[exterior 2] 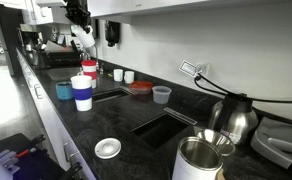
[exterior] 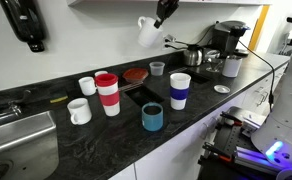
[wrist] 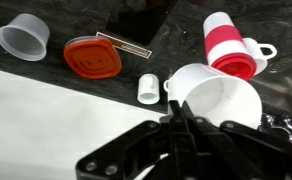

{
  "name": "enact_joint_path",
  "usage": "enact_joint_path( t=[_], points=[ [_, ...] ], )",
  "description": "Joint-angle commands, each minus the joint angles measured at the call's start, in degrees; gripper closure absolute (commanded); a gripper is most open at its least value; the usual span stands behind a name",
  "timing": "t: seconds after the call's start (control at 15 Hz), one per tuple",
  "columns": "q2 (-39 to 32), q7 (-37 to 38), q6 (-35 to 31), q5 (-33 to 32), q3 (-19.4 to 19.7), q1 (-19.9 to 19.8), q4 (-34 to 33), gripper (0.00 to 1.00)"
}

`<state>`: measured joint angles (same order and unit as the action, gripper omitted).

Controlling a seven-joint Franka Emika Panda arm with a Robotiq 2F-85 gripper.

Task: Move the white mug from the right to the left of the travel cups

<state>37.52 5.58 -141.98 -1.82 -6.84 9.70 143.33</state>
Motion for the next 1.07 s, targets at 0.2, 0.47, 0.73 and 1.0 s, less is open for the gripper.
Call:
enact_joint_path(
  t=[0.2,0.47,0.73,1.0],
  points=[
    [-1.2,-1.4,0.2,2.1,-0.5,0.6,0.0,0.98],
    [-0.7,-2.8,0.7,2.9,0.1,1.7,0.4,1.0],
    [-3.1,-7.0,0.4,6.6,-0.7,7.9,-0.1,1.0],
    [-8.3,-9.9,-2.0,7.7,-3.2,12.6,-1.1,1.0]
  ],
)
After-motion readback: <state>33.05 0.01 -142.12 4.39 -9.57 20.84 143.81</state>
